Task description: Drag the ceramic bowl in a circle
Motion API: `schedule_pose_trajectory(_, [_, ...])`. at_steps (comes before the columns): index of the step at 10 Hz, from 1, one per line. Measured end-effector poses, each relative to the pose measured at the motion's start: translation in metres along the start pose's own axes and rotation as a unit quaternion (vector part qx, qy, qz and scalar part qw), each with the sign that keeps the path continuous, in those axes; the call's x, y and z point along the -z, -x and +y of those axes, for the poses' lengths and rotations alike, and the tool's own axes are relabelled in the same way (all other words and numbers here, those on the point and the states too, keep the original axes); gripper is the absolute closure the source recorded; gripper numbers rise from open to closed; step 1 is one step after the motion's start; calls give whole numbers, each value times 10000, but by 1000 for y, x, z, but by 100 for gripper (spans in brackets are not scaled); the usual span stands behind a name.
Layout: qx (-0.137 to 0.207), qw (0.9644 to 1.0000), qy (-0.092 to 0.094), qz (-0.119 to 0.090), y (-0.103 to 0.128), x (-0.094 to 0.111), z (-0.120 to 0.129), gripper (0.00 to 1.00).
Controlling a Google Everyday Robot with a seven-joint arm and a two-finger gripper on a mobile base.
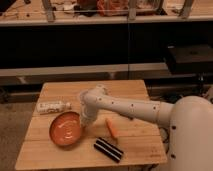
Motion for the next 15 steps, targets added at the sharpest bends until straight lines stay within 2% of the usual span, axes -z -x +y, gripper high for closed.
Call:
schedule_pose_trajectory(2, [370,9992,60,-101,38,-2,-15,100])
schedule_pose_trajectory(4, [687,9974,86,-196,64,-4,-27,100])
schedule_pose_trajectory(5, [934,9952,97,-261,72,-7,-37,100])
schedule_pose_trajectory(7, [1304,9908,63,-350,72,-15,-59,100])
schedule_pose_trajectory(10, [1884,9809,-79,-475,59,-40,-116,100])
schedule_pose_trajectory(12, [2031,9781,-165,-433,33,-45,-134,100])
schedule_pose_trajectory(14, [1863,9815,-152,-411,0,-48,-132,100])
schedule_pose_trajectory(15, [1661,9853,-143,-384,-18,-49,-125,100])
